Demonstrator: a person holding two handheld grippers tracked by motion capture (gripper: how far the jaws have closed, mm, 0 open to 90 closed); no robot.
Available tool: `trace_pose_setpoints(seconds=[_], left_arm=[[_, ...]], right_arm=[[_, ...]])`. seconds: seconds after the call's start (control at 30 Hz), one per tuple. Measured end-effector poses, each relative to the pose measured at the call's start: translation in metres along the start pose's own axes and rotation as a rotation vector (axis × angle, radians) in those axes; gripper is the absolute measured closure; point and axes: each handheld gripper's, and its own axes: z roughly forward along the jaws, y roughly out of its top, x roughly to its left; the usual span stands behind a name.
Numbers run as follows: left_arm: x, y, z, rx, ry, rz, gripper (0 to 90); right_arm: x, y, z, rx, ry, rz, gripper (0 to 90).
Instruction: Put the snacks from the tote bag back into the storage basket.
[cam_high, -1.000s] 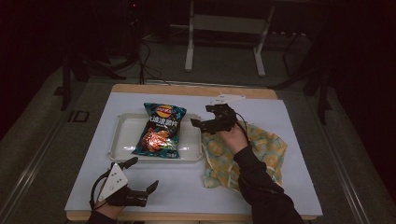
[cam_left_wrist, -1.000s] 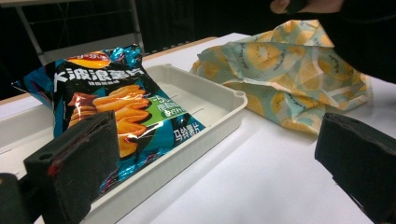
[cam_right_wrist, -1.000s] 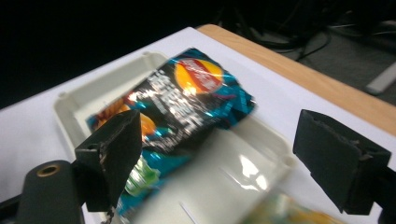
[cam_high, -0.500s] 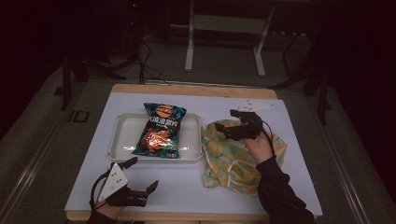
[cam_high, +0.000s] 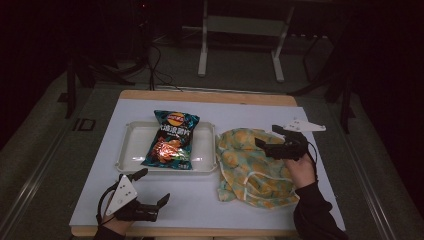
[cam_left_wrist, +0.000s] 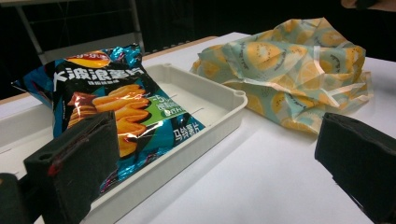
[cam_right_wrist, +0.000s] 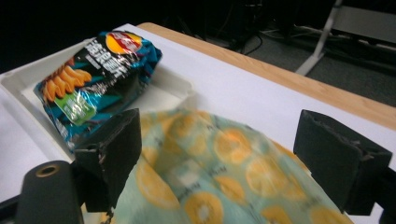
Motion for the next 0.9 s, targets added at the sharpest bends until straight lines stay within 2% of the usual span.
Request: trace_pose_setpoints(seconds=[0.27,0.5,0.57,0.6,0.7,0.83,0.9], left_arm=[[0.0,0.0,0.001,0.003,0.001,-0.001,0.5],[0.0,0.0,0.001,0.005,0.001,-0.002,0.5],[0.0,0.0,0.001,0.006,0.001,-0.001,0.4],[0.0,0.0,0.001,0.006,0.001,0.0,0.5],[0.0,0.0,0.001,0.006,0.002,-0.002,0.4],[0.0,0.0,0.001,0.005,0.0,-0.001,0.5],[0.0,0.0,0.001,0.004,0.0,-0.002,0.4]], right_arm=[[-0.014,-0.022,-0.025,-0.015,-0.035,0.023,15.0],[-0.025,-0.043,-0.049,-0.06,-0.076,0.055,15.0],[-0.026,-0.044,-0.051,-0.062,-0.084,0.055,15.0],[-0.029,-0.051,-0.058,-0.068,-0.127,0.06,14.8],[-0.033,-0.059,-0.065,-0.094,-0.134,0.092,14.7],[-0.035,-0.069,-0.072,-0.106,-0.178,0.109,14.1],[-0.035,-0.075,-0.077,-0.125,-0.239,0.114,14.0]])
